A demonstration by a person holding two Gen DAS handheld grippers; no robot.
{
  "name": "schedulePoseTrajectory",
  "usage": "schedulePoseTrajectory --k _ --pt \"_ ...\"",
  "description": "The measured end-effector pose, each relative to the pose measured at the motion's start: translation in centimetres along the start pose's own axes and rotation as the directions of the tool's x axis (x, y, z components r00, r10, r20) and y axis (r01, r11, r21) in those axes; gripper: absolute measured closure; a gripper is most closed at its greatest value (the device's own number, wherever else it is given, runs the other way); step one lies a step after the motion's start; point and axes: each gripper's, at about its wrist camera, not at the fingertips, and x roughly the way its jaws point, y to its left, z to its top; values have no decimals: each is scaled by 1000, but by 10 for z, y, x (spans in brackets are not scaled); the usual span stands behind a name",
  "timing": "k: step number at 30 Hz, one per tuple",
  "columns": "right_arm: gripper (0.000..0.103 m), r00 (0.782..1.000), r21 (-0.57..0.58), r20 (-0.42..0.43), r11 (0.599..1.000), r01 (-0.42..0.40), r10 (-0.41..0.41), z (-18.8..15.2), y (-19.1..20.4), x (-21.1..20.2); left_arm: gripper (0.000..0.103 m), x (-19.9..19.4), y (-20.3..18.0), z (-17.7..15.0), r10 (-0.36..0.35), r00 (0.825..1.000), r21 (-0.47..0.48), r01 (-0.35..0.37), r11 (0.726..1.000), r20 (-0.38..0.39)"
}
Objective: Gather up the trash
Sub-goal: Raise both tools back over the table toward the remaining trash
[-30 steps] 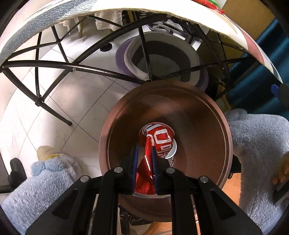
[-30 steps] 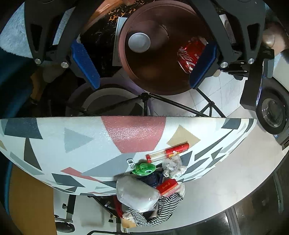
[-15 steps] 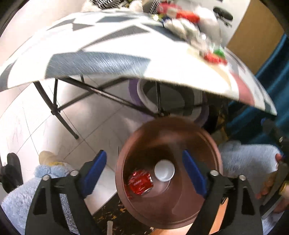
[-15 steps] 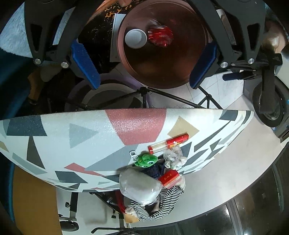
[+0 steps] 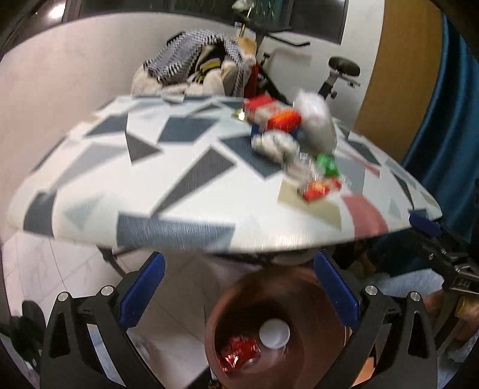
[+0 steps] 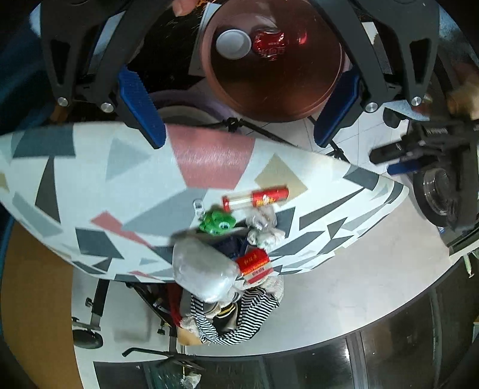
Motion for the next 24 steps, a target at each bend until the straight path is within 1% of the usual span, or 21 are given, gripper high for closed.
schedulePoseTrajectory --k 4,9,12,15,18,24 --pt "6 1000 -6 11 1000 25 -25 18 -6 0 6 -8 3 24 -8 998 2 8 1000 56" --pt "6 999 -14 6 999 47 -47 41 -17 6 6 -11 5 52 -17 995 25 14 1000 100" --pt "6 998 -25 8 997 68 -67 58 -24 13 6 -8 9 66 -14 994 24 11 1000 112" --pt "6 996 -40 7 996 85 -85 78 -28 24 6 -5 14 80 -51 992 12 50 999 112" --pt "6 996 -63 10 994 89 -89 99 -28 38 6 -3 17 93 -21 992 8 20 1000 126" --pt "6 995 -65 -10 993 102 -103 133 -30 74 6 4 23 111 -9 992 -18 11 1000 128"
